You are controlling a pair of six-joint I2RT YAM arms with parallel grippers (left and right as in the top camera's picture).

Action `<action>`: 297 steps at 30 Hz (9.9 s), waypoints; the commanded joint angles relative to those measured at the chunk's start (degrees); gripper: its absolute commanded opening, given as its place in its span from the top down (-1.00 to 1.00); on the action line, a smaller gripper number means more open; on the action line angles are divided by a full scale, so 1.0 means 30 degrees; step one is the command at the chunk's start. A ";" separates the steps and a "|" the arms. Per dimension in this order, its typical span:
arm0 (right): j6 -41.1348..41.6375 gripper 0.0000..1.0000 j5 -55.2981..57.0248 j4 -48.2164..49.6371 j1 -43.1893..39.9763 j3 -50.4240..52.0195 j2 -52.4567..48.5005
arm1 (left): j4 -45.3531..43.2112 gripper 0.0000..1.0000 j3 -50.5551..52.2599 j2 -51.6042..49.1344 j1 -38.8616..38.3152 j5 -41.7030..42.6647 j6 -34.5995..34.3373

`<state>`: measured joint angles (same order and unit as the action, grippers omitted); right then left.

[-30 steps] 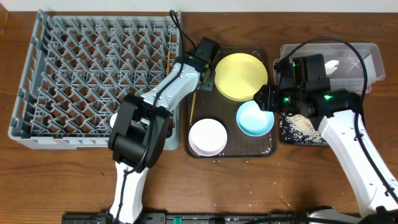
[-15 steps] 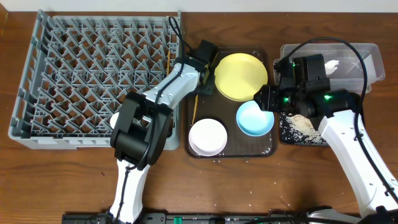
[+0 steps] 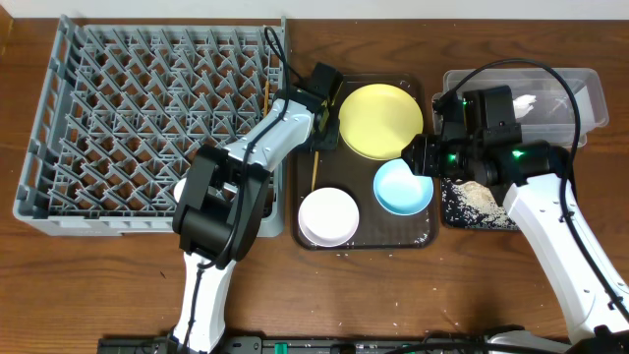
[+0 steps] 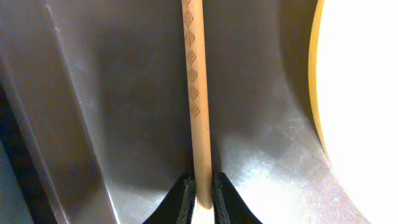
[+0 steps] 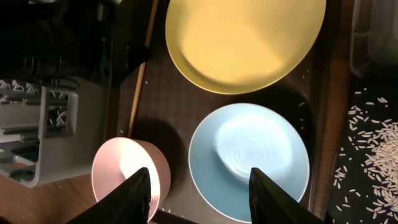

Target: Sort waste into correct bins and load items into the dishwasher

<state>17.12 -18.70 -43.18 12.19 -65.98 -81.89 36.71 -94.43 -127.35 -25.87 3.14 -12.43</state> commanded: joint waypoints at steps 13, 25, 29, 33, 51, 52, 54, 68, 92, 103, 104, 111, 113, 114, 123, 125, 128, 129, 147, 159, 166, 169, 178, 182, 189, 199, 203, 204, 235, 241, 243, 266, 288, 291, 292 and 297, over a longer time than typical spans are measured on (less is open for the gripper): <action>-0.0299 0.03 -0.0226 -0.0058 -0.0036 0.0073 0.0029 | 0.3519 0.74 -0.0729 0.7388 0.1078 -0.0984 0.0364; -0.0299 0.03 -0.0226 -0.0058 -0.0036 0.0073 0.0029 | 0.3169 0.07 -0.0525 0.5115 -0.0211 -0.0823 0.1268; -0.0299 0.03 -0.0226 -0.0138 -0.0036 0.0073 0.0029 | 0.2769 0.09 -0.0510 0.2907 -0.0612 -0.1698 0.1246; -0.0299 0.03 -0.0219 -0.0124 -0.0036 0.0073 0.0029 | 0.2382 0.09 -0.0510 0.1370 -0.0583 -0.1712 0.1195; -0.0299 0.02 -0.0219 -0.0117 -0.0036 0.0073 0.0029 | 0.1632 0.85 -0.0517 -0.0976 -0.0546 -0.0386 0.0707; -0.0299 0.02 -0.0219 -0.0117 -0.0036 0.0073 0.0029 | 0.1683 0.85 -0.0546 -0.0896 -0.0546 -0.0386 0.0692; -0.0299 0.02 -0.0219 -0.0117 -0.0036 0.0073 0.0029 | 0.1872 0.85 -0.0699 -0.0641 -0.0525 -0.0393 0.0692; -0.0299 0.02 -0.0219 -0.0124 -0.0036 0.0073 0.0029 | 0.2433 0.85 -0.0860 0.5370 0.0546 -0.0430 0.0699; -0.0299 0.02 -0.0219 -0.0277 -0.0036 0.0073 0.0029 | 0.4466 0.80 0.0262 0.3796 0.2441 -0.3985 0.1188; -0.0299 0.00 -0.0211 -0.0262 -0.0036 0.0073 0.0029 | 0.4830 0.32 0.0255 0.8153 0.2433 -0.3563 0.1188; -0.0306 0.01 -0.0219 -0.0262 -0.0036 0.0073 0.0029 | 0.4845 0.32 0.0255 0.8677 0.2419 -0.3038 0.1188; -0.0306 0.01 -0.0219 -0.0270 -0.0036 0.0073 0.0029 | 0.5238 0.31 0.0270 1.0331 0.1778 0.4124 0.1195; -0.0299 0.00 -0.0211 -0.0277 -0.0036 0.0073 0.0029 | 0.5326 0.31 0.0350 1.0105 0.1100 0.4707 0.1202; -0.0306 -0.01 -0.0204 -0.0291 -0.0036 0.0073 0.0029 | 0.5311 0.31 0.0415 0.9981 0.0729 0.4758 0.1202; 0.3373 -0.36 0.3133 -0.1443 -0.1253 0.0073 0.0029 | 0.3432 0.04 0.0444 0.6586 -0.3016 0.3570 0.1275; 0.4095 -0.39 0.4393 -0.2120 -0.2412 0.0073 0.0029 | 0.3060 0.03 0.0444 0.5603 -0.3461 0.3599 0.1115; 0.4568 -0.45 0.4022 -0.2965 -0.5093 0.0073 0.0029 | 0.2769 0.02 0.0444 0.4437 -0.3861 0.3599 0.1115; 0.4488 -0.47 0.2994 -0.3060 -0.6368 0.0073 0.0029 | 0.2623 0.02 0.0444 0.4073 -0.3956 0.3599 0.1100; 0.2849 -0.99 -0.1282 -0.3468 -1.0928 0.0073 0.0044 | 0.0736 0.19 0.0444 0.0510 -0.4284 0.4459 0.0313; 0.2841 -0.99 -0.1282 -0.3468 -1.0928 0.0073 0.0044 | 0.0306 0.85 0.0437 0.0372 -0.4335 0.4459 0.0357; 0.2841 -0.98 -0.1275 -0.3468 -1.0928 0.0073 0.0044 | 0.1049 0.85 0.0306 0.2091 -0.3570 0.5224 0.0408; 0.2841 -0.98 -0.1275 -0.3468 -1.0928 0.0073 0.0044 | 0.1472 0.85 0.0299 0.3963 -0.2820 0.5224 0.0503; 0.2841 -0.99 -0.1275 -0.3468 -1.0928 0.0073 0.0044 | 0.5362 0.85 0.0299 0.9996 0.0452 -0.5340 0.2492; 0.2841 -0.98 -0.1275 -0.3468 -1.0928 0.0073 0.0044 | 0.7264 0.85 0.0299 1.0448 0.1435 -1.2517 0.2492; 0.2841 -0.99 -0.1275 -0.3468 -1.0928 0.0073 0.0044 | 0.7803 0.85 0.0503 0.9734 0.3067 -1.6844 0.2404; 0.2841 -0.99 -0.1275 -0.3468 -1.0928 0.0073 0.0044 | 0.7373 0.85 0.0517 0.6368 0.3796 -2.1515 0.1341; 0.2841 -0.99 -0.1275 -0.3468 -1.0928 0.0073 0.0044 | 0.7380 0.85 0.0517 0.4903 0.3796 -2.4341 0.0597; 0.2841 -0.99 -0.1275 -0.3468 -1.0928 0.0073 0.0044 | 0.7380 0.85 0.0517 0.4663 0.3796 -2.4523 0.0503; 0.2841 -0.98 -0.1275 -0.3468 -1.0928 0.0073 0.0044 | 0.7723 0.85 0.1027 0.3512 0.2302 -2.5281 -0.2069; 0.2841 -0.98 -0.1282 -0.3468 -1.0928 0.0073 0.0044 | 0.6856 0.85 0.2237 0.3504 0.2302 -2.5281 -0.2331; 0.2841 -0.99 -0.1275 -0.3468 -1.0928 0.0073 0.0044 | 0.6594 0.85 0.2499 0.3504 0.2310 -2.5281 -0.2331; 0.2841 -0.98 -0.1275 -0.3468 -1.0928 0.0073 0.0044 | 0.4605 0.85 0.2550 0.3534 0.2280 -2.4946 -0.2251; 0.2841 -0.98 -0.1275 -0.3468 -1.0928 0.0073 0.0044 | 0.6521 0.82 0.2550 0.3534 0.2127 -2.2535 -0.2273; 0.2841 -0.99 -0.1282 -0.3468 -1.0928 0.0073 0.0044 | 0.6528 0.77 0.2550 0.3534 0.2106 -2.2505 -0.2266; 0.2841 -0.99 -0.1275 -0.3468 -1.0928 0.0073 0.0044 | 0.6521 0.73 0.2550 0.3534 0.2047 -2.2352 -0.2251; 0.2841 -0.98 -0.1275 -0.3468 -1.0928 0.0073 0.0044 | 0.6441 0.85 0.2550 0.3534 0.1894 -2.1915 -0.2251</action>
<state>26.28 -22.11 -53.41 -20.82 -65.87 -81.91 56.64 -86.85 -115.74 -19.42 -71.35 -18.26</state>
